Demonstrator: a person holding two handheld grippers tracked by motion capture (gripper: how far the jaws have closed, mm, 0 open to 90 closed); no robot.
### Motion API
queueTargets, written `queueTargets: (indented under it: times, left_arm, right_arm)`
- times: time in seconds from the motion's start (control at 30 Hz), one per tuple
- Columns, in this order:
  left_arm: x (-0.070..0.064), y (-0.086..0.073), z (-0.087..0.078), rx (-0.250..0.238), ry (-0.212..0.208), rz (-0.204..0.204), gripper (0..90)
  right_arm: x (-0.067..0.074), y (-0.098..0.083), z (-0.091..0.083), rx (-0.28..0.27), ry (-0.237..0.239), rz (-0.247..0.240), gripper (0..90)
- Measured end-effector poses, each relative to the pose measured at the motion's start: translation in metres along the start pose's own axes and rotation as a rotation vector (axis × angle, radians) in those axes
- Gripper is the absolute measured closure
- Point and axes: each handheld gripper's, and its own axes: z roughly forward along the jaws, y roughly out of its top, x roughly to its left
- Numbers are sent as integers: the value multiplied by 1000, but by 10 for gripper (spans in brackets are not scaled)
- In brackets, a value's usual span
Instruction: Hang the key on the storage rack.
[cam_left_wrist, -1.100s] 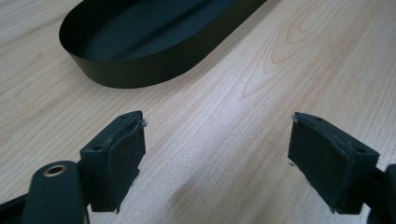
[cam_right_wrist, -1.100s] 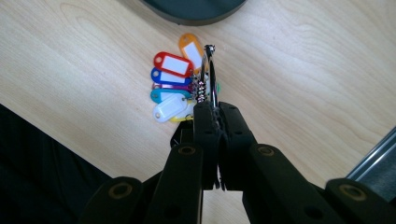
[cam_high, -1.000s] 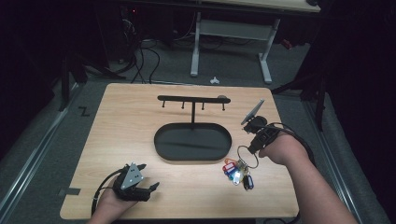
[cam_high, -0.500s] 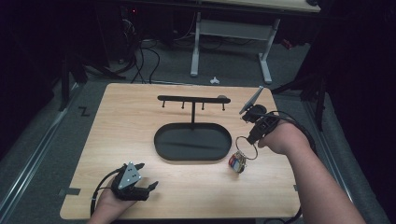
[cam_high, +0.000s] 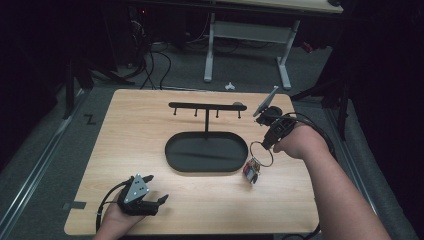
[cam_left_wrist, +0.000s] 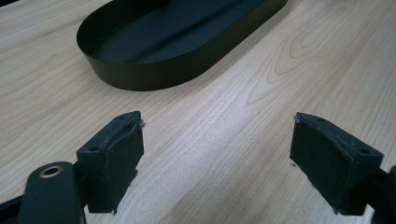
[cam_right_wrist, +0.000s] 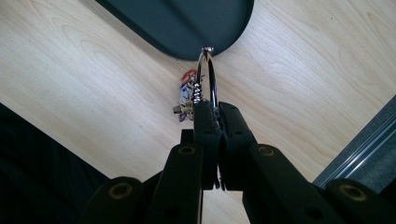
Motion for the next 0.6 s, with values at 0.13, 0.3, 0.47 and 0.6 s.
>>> queueTargets:
  times: [0.13, 0.3, 0.47, 0.6]
  left_arm:
    - [0, 0, 2, 7, -4, 6, 179]
    - [-1, 1, 1, 5, -5, 11, 178]
    - [-2, 0, 2, 5, -16, 13, 178]
    - [-2, 1, 2, 4, -16, 14, 178]
  right_arm:
    - [1, 3, -4, -8, -4, -3, 876]
    - [2, 6, -11, -20, -11, -2, 876]
    - [7, 9, -14, -20, -13, -15, 877]
    - [8, 11, -14, -19, -13, -28, 876]
